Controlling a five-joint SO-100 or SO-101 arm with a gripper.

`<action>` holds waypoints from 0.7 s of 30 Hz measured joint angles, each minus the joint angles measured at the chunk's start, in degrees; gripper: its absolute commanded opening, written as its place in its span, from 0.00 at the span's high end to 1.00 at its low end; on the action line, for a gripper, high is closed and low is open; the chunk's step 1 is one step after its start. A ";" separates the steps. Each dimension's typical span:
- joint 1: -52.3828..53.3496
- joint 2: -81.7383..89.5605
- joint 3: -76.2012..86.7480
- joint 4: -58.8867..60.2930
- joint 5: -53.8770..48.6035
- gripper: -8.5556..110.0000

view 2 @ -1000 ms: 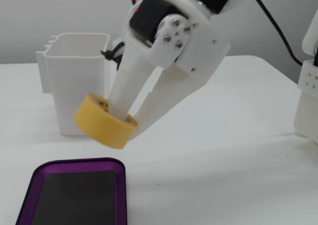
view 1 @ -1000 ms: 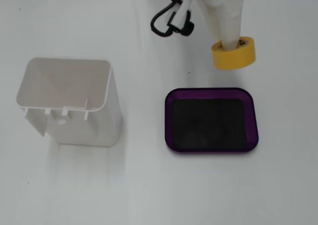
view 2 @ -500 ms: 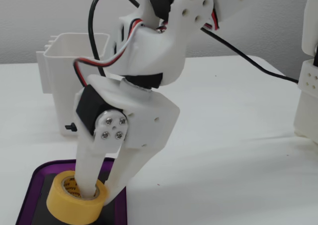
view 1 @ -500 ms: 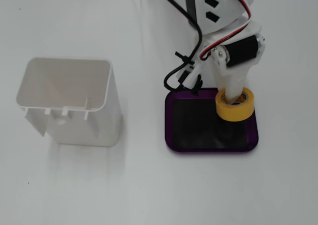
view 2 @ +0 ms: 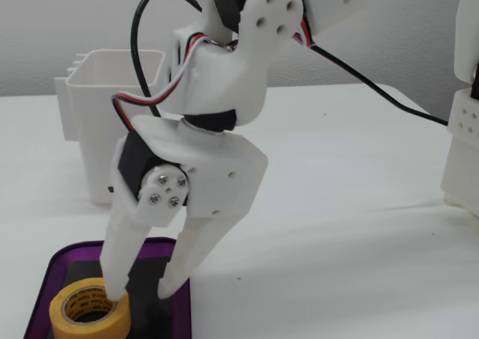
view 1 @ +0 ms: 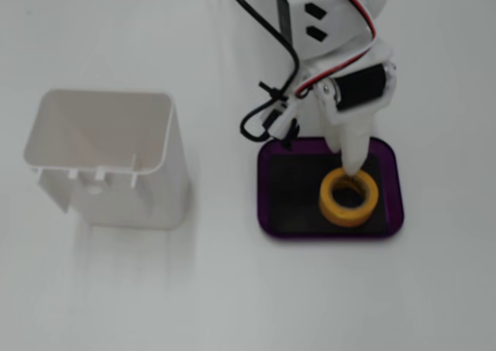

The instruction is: Pick up the yellow tape and place it in the box.

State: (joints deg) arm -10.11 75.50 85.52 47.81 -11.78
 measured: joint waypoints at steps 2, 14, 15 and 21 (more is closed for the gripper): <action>0.70 0.18 -2.02 3.16 0.00 0.83; 3.08 23.20 -10.63 23.73 0.26 0.83; 3.43 25.93 -10.28 26.02 0.26 0.83; 6.50 41.75 0.70 36.56 0.26 0.83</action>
State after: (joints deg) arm -3.60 117.25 86.22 84.38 -11.51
